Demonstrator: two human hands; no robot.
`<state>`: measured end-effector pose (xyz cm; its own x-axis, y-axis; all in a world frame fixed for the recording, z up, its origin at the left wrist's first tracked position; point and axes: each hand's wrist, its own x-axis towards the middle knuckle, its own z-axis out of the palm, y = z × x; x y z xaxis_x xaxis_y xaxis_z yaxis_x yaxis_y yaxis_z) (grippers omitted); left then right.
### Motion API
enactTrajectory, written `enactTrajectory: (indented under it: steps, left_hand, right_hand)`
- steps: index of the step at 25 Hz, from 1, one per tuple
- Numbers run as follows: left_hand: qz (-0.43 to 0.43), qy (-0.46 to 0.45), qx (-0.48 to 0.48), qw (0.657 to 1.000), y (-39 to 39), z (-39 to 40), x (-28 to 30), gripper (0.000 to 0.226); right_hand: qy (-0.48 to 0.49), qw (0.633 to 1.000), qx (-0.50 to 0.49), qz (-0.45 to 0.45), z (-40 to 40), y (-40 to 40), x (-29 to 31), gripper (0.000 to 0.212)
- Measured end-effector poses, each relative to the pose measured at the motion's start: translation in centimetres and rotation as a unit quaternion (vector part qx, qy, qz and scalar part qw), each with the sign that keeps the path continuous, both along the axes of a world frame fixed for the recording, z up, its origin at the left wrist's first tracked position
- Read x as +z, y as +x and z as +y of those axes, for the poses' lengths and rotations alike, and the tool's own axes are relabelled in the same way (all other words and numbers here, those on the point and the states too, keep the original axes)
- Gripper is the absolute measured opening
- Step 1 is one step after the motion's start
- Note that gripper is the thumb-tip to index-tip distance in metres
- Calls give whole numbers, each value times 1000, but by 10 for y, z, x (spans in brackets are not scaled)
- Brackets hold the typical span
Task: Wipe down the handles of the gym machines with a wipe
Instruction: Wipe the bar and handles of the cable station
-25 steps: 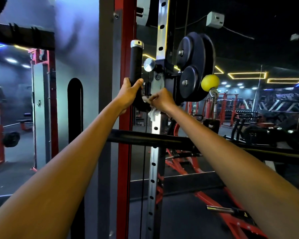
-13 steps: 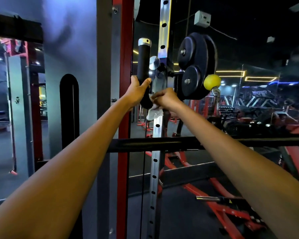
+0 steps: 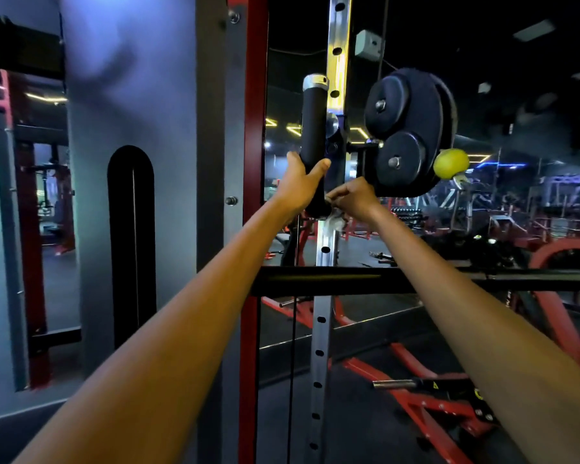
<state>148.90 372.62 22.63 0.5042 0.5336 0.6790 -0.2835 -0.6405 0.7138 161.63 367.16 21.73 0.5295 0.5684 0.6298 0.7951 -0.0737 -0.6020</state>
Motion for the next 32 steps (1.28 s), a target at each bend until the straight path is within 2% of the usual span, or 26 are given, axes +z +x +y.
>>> enactTrajectory:
  steps: [4, 7, 10, 12, 14, 16, 19, 23, 24, 25, 26, 27, 28, 30, 32]
  left_hand:
    - [5, 34, -35, 999, 4, 13, -2, 30]
    - [31, 73, -51, 996, 2, 19, 2, 33]
    - [46, 85, -103, 990, -8, 19, 7, 37]
    - [29, 72, -172, 982, -12, 33, 4, 29]
    - [-15, 39, -210, 977, -6, 52, -7, 38]
    - [-45, -36, -224, 973, 11, 67, -24, 49]
    - [8, -66, -303, 951, 39, 70, -41, 62]
    - [34, -105, -350, 930, 55, 68, -51, 58]
    - [36, -117, -373, 920, 55, 69, -48, 50]
    - [38, -122, -387, 913, 57, 70, -46, 41]
    - [44, -119, -392, 911, 56, 71, -44, 33]
    - [48, -101, -391, 913, 63, 75, -44, 30]
    - [54, -80, -391, 915, 79, 82, -48, 36]
    - [59, -40, -380, 922, 113, 92, -57, 64]
    - [64, -16, -389, 919, 98, 91, -54, 62]
  right_hand:
    - [-16, 999, -35, -4, 3, -3, 4, 19]
    - [-8, 999, -39, 33, -2, -16, 5, 35]
    - [-11, 999, -25, 42, -12, -29, 7, 39]
    - [-4, 997, -16, 69, -16, -37, 7, 37]
    - [12, 994, -23, 104, -17, -45, 6, 37]
    - [29, 991, -24, 132, -18, -53, 2, 38]
    - [57, 986, -44, 150, -17, -65, -2, 32]
    - [186, 957, -47, 217, -31, -94, 1, 19]
    - [218, 956, -51, 190, -35, -105, 5, 16]
    - [238, 960, -84, 119, -37, -114, 12, 15]
    - [243, 958, -154, 7, -38, -117, 22, 16]
    - [237, 938, -224, -114, -37, -121, 33, 18]
    - [228, 913, -269, -207, -34, -123, 45, 21]
    - [193, 880, -307, -307, -25, -125, 63, 23]
    - [130, 843, -343, -393, -15, -123, 67, 20]
